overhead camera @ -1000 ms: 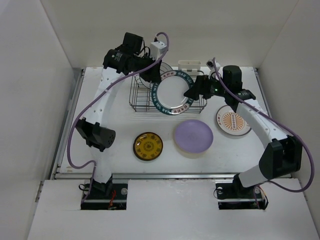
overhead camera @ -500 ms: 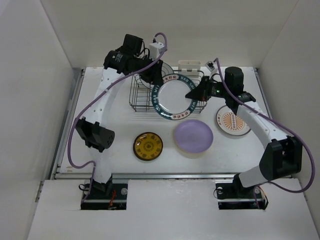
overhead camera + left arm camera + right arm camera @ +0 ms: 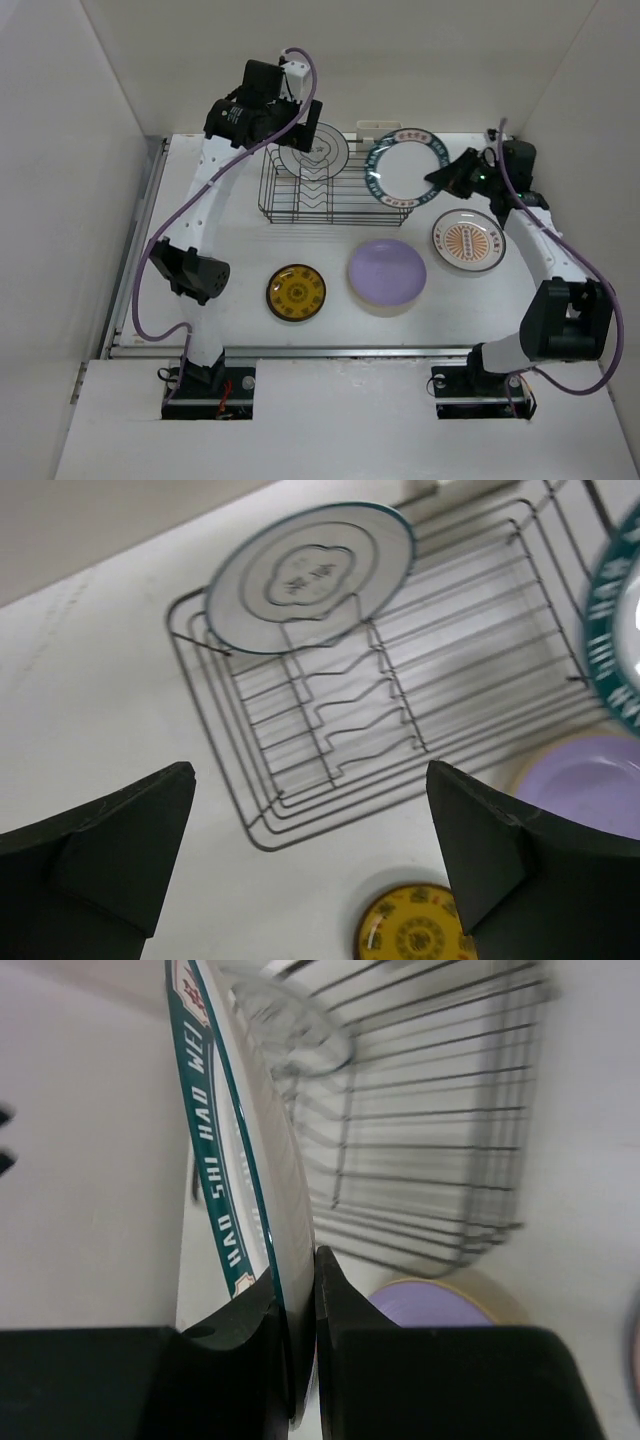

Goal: Unload the plates from the dish rack

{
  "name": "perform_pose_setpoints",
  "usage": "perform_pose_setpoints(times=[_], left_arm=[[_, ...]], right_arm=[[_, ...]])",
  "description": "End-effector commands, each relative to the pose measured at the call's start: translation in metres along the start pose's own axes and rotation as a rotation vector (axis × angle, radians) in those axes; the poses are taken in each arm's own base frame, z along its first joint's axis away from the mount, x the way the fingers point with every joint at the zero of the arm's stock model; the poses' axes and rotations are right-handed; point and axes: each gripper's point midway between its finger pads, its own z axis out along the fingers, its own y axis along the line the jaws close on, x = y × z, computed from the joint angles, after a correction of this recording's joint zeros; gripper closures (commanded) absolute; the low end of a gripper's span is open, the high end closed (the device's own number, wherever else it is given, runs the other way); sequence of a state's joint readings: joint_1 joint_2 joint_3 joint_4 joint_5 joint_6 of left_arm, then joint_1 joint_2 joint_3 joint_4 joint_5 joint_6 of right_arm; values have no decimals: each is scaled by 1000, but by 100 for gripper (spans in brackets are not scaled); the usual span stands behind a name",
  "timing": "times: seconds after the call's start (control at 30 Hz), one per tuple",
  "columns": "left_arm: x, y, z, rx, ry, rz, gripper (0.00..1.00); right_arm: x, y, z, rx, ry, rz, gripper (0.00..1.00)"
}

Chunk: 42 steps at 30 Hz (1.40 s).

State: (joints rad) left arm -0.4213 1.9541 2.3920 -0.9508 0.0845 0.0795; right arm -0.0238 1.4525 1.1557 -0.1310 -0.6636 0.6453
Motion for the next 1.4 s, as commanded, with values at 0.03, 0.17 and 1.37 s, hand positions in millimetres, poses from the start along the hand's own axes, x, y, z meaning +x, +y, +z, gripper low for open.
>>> perform_pose_setpoints(times=[0.03,0.17,1.37], left_arm=[[-33,50,-43,-279,-127,24,0],[-17,61,-37,-334,-72,69,0],[11,52,-6,-251,22,171,0]], right_arm=[[-55,-35,-57,205,-282,152,100],[-69,-85,-107,413,-479,269,100],[65,-229,-142,811,-321,652,3]])
